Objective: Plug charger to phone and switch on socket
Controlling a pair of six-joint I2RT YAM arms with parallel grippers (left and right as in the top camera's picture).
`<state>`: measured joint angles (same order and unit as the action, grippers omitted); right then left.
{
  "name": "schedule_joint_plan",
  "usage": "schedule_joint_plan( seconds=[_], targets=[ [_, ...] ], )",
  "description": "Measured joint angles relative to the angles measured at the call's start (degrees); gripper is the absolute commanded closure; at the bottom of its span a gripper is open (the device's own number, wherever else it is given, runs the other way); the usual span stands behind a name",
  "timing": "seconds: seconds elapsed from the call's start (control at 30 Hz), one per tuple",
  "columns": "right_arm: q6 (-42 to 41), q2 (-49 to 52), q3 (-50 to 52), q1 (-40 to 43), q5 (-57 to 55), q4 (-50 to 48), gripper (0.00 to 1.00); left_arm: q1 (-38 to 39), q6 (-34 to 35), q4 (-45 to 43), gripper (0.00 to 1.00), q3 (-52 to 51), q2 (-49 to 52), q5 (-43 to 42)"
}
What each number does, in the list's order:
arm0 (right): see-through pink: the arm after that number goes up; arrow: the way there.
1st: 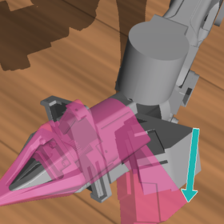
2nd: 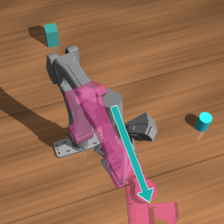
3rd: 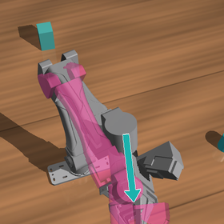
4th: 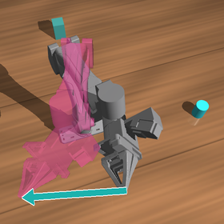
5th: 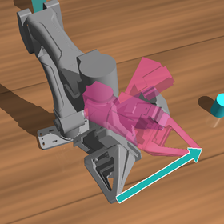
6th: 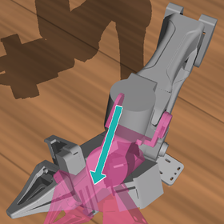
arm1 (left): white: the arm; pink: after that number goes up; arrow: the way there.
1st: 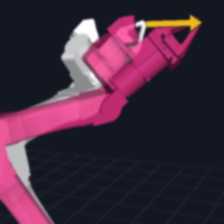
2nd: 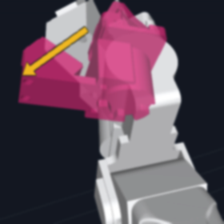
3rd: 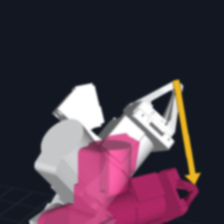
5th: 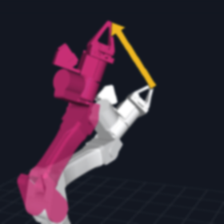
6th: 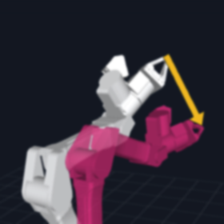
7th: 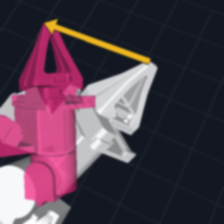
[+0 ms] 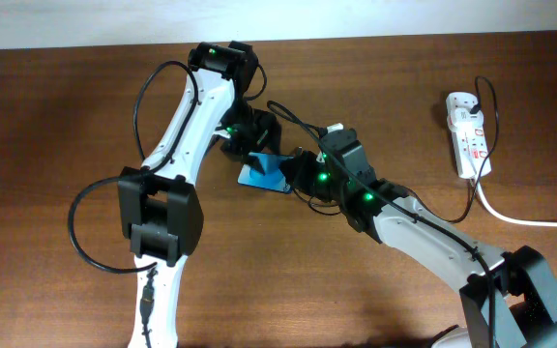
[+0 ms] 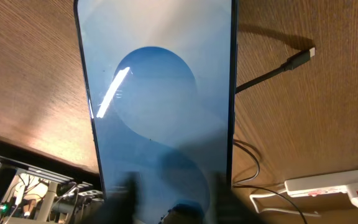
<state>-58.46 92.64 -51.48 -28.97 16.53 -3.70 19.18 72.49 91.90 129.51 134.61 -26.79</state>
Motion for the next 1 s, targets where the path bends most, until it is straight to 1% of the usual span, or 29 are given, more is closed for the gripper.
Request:
schedule_joint_plan(
  seconds=[0.2,0.23,0.27,0.3,0.33,0.37,0.4,0.43,0.47,0.5,0.53,0.57,0.6,0.63,0.67,0.7,0.73,0.77,0.8,0.83,0.9,0.97,1.0],
  targets=[
    [0.5,0.0,0.0,1.0,0.3,0.2,0.96,0.0,0.0,0.0,1.0,0.0,0.0,0.0],
    [1.0,0.0,0.0,2.9,1.2,0.4,0.96,-0.3,-4.3,-0.7,1.0,0.1,0.0,0.1],
    [1.7,0.0,0.0,4.9,2.0,0.4,0.96,-0.6,-8.8,-2.2,0.93,0.1,0.0,-0.1],
    [2.9,-0.9,0.0,8.3,2.7,0.6,0.96,-1.4,-20.4,-8.0,0.8,0.2,0.0,-1.9],
    [3.3,-3.2,0.1,11.2,3.5,0.7,0.96,-2.6,-30.8,-9.1,0.68,0.3,0.0,-4.3],
    [3.7,-7.4,0.1,13.8,4.2,1.9,0.96,-3.5,-37.9,-10.3,0.65,0.3,0.0,-6.9],
    [4.2,-12.6,0.1,16.1,5.2,3.4,0.96,-4.7,-47.6,-11.5,0.63,0.4,0.0,-12.1],
    [4.5,-17.2,0.0,18.4,5.6,6.1,0.96,-5.4,-53.8,-11.9,0.62,0.4,0.0,-16.2],
    [4.3,-22.8,0.0,21.4,5.8,9.6,0.96,-5.9,-58.5,-12.0,0.61,0.4,0.0,-19.8],
    [4.0,-27.4,-0.1,24.2,5.6,10.2,0.96,-6.5,-64.7,-12.1,0.62,0.4,0.0,-25.2],
    [1.2,-29.1,-0.1,25.1,5.4,10.4,0.96,-6.7,-68.5,-12.4,0.62,0.4,0.0,-29.6],
    [-2.6,-29.0,-0.1,25.2,4.6,10.7,0.96,-6.8,-70.2,-13.7,0.68,0.4,0.0,-32.8],
    [-5.6,-28.0,-0.1,25.2,4.3,10.1,0.96,-6.8,-71.5,-15.0,0.72,0.3,0.0,-35.8],
    [-10.9,-24.2,-0.2,24.9,4.3,5.0,0.96,-6.8,-72.4,-18.2,0.75,0.4,0.0,-41.0],
    [-13.6,-21.5,0.0,24.3,4.1,2.8,0.96,-6.8,-72.6,-20.2,0.74,0.5,0.0,-45.1],
    [-18.5,-16.9,0.4,22.9,3.9,-6.8,0.96,-6.8,-71.0,-23.1,0.74,0.4,0.0,-47.7],
    [-21.5,-14.5,0.3,21.9,3.7,-8.2,0.96,-6.8,-67.6,-26.5,0.73,0.5,0.0,-50.3],
    [-23.9,-12.8,0.9,21.3,3.6,-13.3,0.96,-6.8,-63.6,-30.7,0.71,0.4,0.0,-51.1],
    [-26.9,-9.8,0.6,20.5,3.0,-20.1,0.96,-6.8,-59.6,-33.8,0.68,0.4,0.0,-51.7],
    [-30.2,-6.9,0.4,19.4,2.4,-24.0,0.96,-6.8,-54.3,-37.0,0.67,0.4,0.0,-52.0],
    [-34.4,-2.4,0.6,17.5,0.1,-30.1,0.96,-6.8,-46.9,-39.2,0.64,0.5,0.0,-50.8],
    [-35.9,-1.7,0.7,16.2,-2.0,-30.2,0.96,-6.8,-39.4,-40.8,0.63,0.5,0.0,-47.6],
    [-36.3,-1.7,0.7,16.0,-2.6,-30.2,0.96,-6.8,-37.0,-43.1,0.64,0.5,0.0,-46.5]
  ],
)
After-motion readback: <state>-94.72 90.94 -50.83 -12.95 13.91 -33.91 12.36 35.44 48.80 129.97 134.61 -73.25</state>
